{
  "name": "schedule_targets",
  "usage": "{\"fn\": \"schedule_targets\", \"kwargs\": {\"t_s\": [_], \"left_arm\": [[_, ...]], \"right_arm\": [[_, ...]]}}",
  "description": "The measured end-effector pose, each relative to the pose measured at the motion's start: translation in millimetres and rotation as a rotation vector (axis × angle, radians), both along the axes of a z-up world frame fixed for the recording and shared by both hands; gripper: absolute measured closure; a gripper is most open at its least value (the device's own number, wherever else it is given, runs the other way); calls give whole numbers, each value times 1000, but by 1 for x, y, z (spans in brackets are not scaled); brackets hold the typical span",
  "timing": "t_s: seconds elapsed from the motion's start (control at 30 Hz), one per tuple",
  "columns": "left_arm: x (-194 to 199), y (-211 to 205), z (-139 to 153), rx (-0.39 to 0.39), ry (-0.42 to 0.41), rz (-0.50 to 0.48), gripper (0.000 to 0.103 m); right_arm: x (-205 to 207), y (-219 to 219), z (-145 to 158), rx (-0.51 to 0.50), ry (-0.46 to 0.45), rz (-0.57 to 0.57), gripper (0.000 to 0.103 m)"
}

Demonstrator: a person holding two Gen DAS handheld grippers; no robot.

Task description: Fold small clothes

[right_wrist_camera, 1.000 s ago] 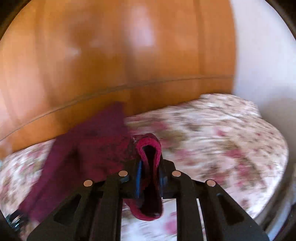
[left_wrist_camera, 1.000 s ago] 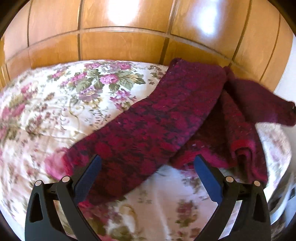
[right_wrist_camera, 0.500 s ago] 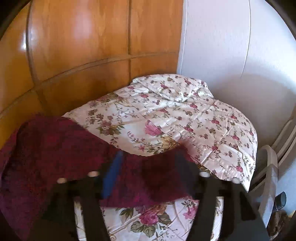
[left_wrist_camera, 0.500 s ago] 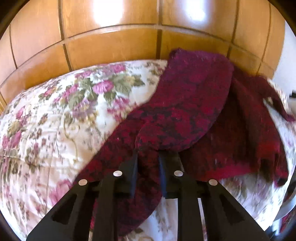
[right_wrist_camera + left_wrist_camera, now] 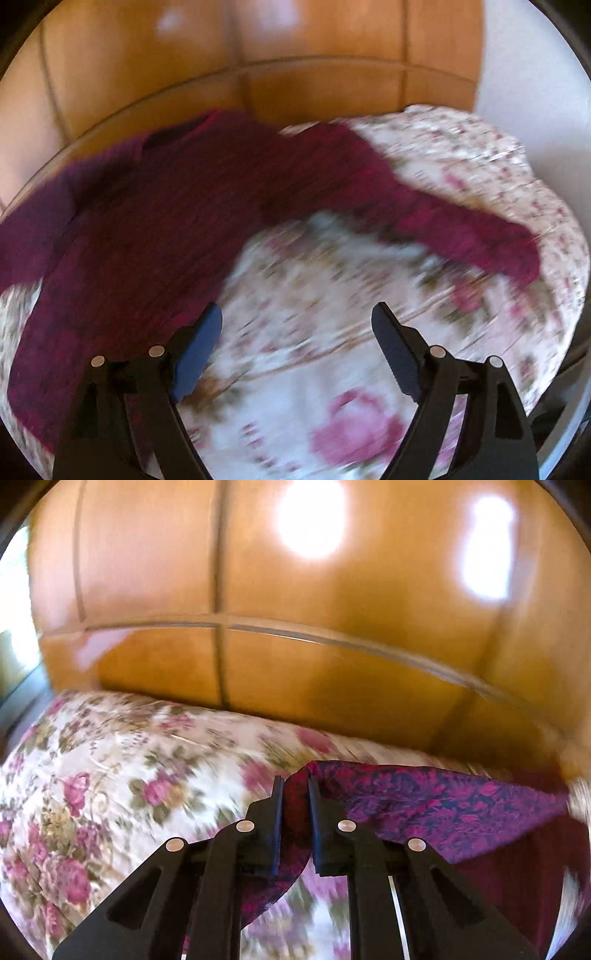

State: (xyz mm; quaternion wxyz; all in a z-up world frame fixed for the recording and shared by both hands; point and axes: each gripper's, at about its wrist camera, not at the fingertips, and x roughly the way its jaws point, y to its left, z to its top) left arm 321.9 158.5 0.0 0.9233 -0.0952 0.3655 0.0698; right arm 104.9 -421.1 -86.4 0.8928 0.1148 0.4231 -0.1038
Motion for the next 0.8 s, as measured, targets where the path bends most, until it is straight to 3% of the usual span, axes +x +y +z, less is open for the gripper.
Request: {"fn": "schedule_targets", "kwargs": {"t_s": [0.03, 0.1, 0.17, 0.2, 0.4, 0.53, 0.63, 0.7, 0.77, 0.8], "left_arm": [[10, 11, 1, -33, 7, 44, 90], [15, 23, 2, -62, -2, 117, 71], [6, 26, 4, -77, -32, 138, 26], [-8, 24, 3, -98, -66, 133, 22], [-64, -11, -35, -260, -8, -116, 23], [-108, -55, -76, -417, 102, -339, 23], [-127, -84, -99, -476, 175, -422, 23], [-132, -97, -113, -514, 221, -443, 34], [-134, -112, -121, -513, 250, -455, 58], [-134, -115, -121, -487, 243, -463, 70]], "right_arm": [[0, 6, -3, 12, 8, 15, 20], [0, 21, -8, 44, 31, 54, 20], [0, 27, -14, 88, 50, 77, 20], [0, 30, -17, 125, 64, 88, 20], [-2, 44, -28, 269, 94, 113, 20], [-10, 66, -28, 328, 104, 155, 21], [-12, 83, -33, 361, 128, 218, 21], [-18, 99, -34, 335, 138, 255, 21], [-23, 111, -34, 293, 135, 282, 22], [-25, 116, -33, 278, 134, 291, 29]]}}
